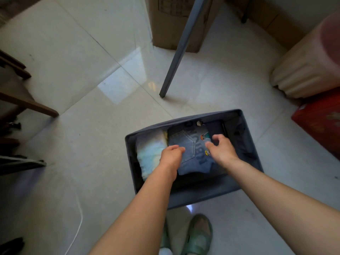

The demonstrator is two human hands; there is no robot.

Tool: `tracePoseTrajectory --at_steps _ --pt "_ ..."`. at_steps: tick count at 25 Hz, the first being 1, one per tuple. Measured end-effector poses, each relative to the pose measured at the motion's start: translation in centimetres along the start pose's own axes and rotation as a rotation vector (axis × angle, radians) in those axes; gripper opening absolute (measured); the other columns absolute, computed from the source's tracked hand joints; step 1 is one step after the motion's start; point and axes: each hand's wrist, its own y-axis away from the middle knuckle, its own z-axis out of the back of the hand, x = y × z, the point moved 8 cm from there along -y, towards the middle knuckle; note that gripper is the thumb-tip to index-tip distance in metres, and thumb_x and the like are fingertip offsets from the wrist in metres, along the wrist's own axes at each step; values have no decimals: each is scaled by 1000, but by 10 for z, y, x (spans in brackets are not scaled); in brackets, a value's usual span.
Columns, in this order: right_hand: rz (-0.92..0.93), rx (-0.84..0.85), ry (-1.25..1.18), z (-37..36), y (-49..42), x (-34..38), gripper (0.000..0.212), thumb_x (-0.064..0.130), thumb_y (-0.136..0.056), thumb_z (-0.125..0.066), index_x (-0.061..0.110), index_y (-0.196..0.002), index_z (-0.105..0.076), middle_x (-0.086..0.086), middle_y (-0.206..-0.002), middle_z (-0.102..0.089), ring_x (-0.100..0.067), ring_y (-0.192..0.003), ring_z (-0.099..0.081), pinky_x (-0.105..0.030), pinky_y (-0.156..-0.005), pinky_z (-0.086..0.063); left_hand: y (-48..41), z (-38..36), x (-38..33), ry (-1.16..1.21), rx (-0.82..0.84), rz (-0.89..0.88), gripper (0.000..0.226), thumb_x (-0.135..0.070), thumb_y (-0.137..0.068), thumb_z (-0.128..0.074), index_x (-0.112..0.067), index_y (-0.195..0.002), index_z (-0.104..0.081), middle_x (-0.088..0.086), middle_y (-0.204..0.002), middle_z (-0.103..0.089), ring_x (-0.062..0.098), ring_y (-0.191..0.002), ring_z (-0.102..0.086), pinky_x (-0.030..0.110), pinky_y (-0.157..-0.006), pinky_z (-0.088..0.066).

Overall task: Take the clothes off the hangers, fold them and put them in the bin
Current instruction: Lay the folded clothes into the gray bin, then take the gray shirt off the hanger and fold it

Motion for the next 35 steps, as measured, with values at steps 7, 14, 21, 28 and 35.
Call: tracePoseTrajectory --at_steps 7,14,21,28,35 --pt "159 31 -317 89 134 77 10 18 -92 -59 17 -96 -68 1 -87 -66 -13 -80 -57 -26 -77 -43 165 20 -66 262 133 -84 8 -17 -98 -53 -16 -102 -60 3 -96 -64 20 -100 -61 37 -94 -50" --pt "246 151 -543 169 249 156 17 19 -97 -51 12 -103 -65 -5 -91 -65 -10 -73 -59 -22 -65 -44 309 33 -133 417 217 -239 21 -17 -98 -53 -10 -117 -59 7 -101 -67 20 -92 -65 31 -81 -53" --pt "391 112 -717 278 372 206 15 19 -98 -50 18 -97 -66 -4 -89 -71 -16 -78 -67 -28 -67 -49 458 32 -190 428 397 -405 25 -20 -97 -54 -9 -118 -60 12 -109 -71 25 -100 -69 37 -89 -54" --pt "496 -74 -840 371 477 227 18 18 -100 -48 17 -103 -66 -7 -95 -73 -21 -86 -70 -31 -72 -54 575 34 -245 338 519 -600 24 -23 -97 -54 -12 -117 -62 9 -104 -75 24 -96 -71 36 -80 -55" --pt "514 -345 -1029 440 559 190 18 15 -99 -49 12 -105 -66 -10 -94 -74 -18 -76 -69 -31 -71 -52 650 -1 -252 191 725 -651 26 -21 -96 -53 -11 -118 -63 10 -105 -74 24 -92 -71 36 -79 -53"
